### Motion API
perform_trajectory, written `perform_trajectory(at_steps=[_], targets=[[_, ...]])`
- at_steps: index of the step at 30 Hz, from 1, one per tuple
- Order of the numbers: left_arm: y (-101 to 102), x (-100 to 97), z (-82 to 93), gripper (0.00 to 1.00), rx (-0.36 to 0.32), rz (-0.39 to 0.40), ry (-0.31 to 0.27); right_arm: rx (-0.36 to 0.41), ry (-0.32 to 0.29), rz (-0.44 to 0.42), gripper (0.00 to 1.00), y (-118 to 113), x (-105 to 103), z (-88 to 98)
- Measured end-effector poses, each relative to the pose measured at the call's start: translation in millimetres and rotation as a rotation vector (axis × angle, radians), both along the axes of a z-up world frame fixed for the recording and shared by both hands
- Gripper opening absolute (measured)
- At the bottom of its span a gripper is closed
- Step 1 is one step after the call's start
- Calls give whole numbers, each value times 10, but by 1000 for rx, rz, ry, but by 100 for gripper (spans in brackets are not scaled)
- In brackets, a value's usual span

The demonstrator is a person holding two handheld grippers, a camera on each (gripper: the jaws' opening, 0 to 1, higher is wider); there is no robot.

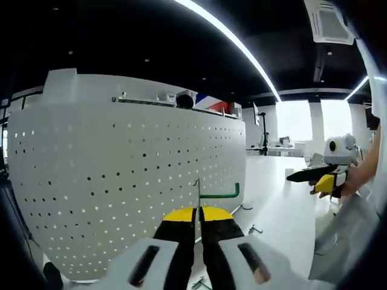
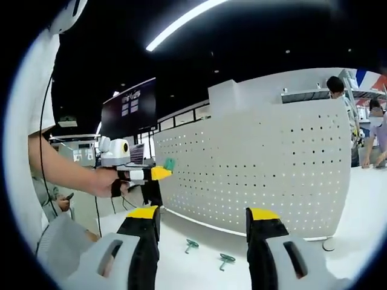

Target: Insert the hook assembly into the mounting plate slot until the hook locks in place.

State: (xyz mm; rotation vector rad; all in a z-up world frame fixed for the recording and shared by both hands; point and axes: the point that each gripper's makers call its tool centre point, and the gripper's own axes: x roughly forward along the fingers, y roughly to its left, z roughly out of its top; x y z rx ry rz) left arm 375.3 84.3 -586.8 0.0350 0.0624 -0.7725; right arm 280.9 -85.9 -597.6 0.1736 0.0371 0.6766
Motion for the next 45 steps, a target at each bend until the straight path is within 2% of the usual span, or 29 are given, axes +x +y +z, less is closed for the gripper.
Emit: perform_trajectory(at_steps=[3,5,17,19,33,43,45], targets=[[-3,-5,-9,2,1,5,1,124,37,2,51,-23,4,53],[-14,-17,-21,2,3,6,4,172,54,-1,51,-45,5,67],[-77,-60,-49,2,9,6,8,144,23,-21,46,-38,31,105],[-119,-92,-39,2,-16,-3,15,133,16,-21,44,-3,37,116],[-349,-272,-57,2,-30,-14,22,140,-5,42,34,342,94,180],[-413,-320,-57,2,-33,-22,21,146,-6,85,30,580,168,204],[-418,-330,-50,2,-34,-24,20,127,-17,101,30,641,166,212]])
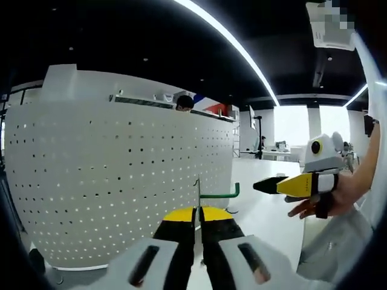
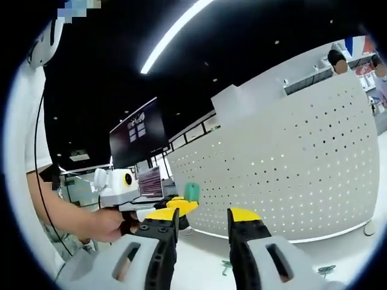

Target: Insert the hook assembly into the mounting plate slot until the hook locks in place.

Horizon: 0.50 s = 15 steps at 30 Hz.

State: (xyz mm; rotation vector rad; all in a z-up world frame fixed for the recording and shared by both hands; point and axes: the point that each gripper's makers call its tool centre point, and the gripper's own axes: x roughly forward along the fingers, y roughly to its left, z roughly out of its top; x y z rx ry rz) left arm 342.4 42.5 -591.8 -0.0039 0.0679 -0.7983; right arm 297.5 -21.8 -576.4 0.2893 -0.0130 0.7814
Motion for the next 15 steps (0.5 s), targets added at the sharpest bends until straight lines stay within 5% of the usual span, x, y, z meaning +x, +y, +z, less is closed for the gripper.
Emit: perform_trajectory(at_steps=[15], targets=[[-24,-16,20,2,-10,2,-3,27,-14,35,26,284,212,176]])
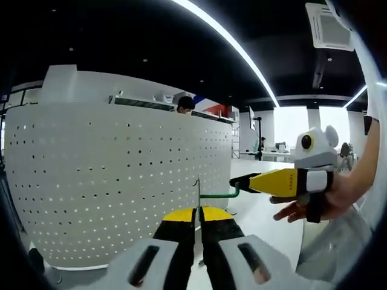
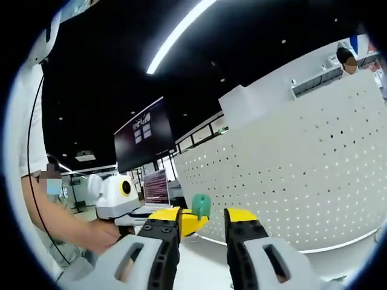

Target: Insert the hook assembly into the mounting plate slot until the hook locks in place.

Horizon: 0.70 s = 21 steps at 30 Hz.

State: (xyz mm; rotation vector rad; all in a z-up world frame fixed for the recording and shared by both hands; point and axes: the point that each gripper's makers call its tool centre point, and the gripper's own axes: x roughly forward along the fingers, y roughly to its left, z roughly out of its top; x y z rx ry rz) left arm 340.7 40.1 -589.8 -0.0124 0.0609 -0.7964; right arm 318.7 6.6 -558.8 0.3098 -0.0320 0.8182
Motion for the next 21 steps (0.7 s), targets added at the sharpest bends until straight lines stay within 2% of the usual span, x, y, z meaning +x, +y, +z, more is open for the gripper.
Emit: perform_trajectory(at_steps=[21], targets=[[6,-4,97,2,-17,6,-20,-9,20,32,13,278,129,9]])
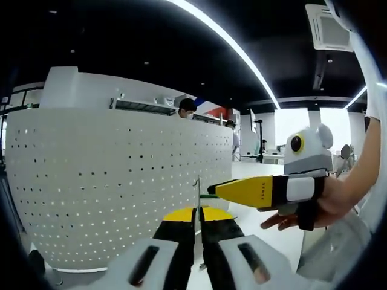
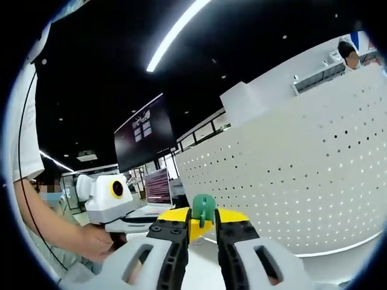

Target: Insert the hook assembly into the mounting plate slot until the hook locks in place.

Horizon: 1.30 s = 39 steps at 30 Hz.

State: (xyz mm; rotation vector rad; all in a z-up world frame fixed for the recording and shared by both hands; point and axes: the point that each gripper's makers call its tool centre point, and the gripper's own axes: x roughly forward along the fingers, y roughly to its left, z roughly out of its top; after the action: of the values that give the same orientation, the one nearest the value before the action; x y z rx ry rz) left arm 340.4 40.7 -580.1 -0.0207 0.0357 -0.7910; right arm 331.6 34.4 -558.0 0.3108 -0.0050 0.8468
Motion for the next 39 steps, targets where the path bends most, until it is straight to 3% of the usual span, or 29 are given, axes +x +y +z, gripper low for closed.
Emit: perform_trajectory(at_steps=[13,15,24,31,39], targets=[[-22,-19,7,2,0,0,-3,-25,2,-17,2,5,6,-45],[-19,-18,12,2,-5,0,-2,-38,-22,-27,2,20,-3,-31],[-13,-28,0,2,-16,7,5,-21,-15,-41,2,15,-11,-43],[-49,-33,-24,2,-7,2,12,-62,-26,-59,0,-13,-17,-59],[-51,-28,-32,3,-2,3,15,-57,-12,-59,0,-15,3,-70]])
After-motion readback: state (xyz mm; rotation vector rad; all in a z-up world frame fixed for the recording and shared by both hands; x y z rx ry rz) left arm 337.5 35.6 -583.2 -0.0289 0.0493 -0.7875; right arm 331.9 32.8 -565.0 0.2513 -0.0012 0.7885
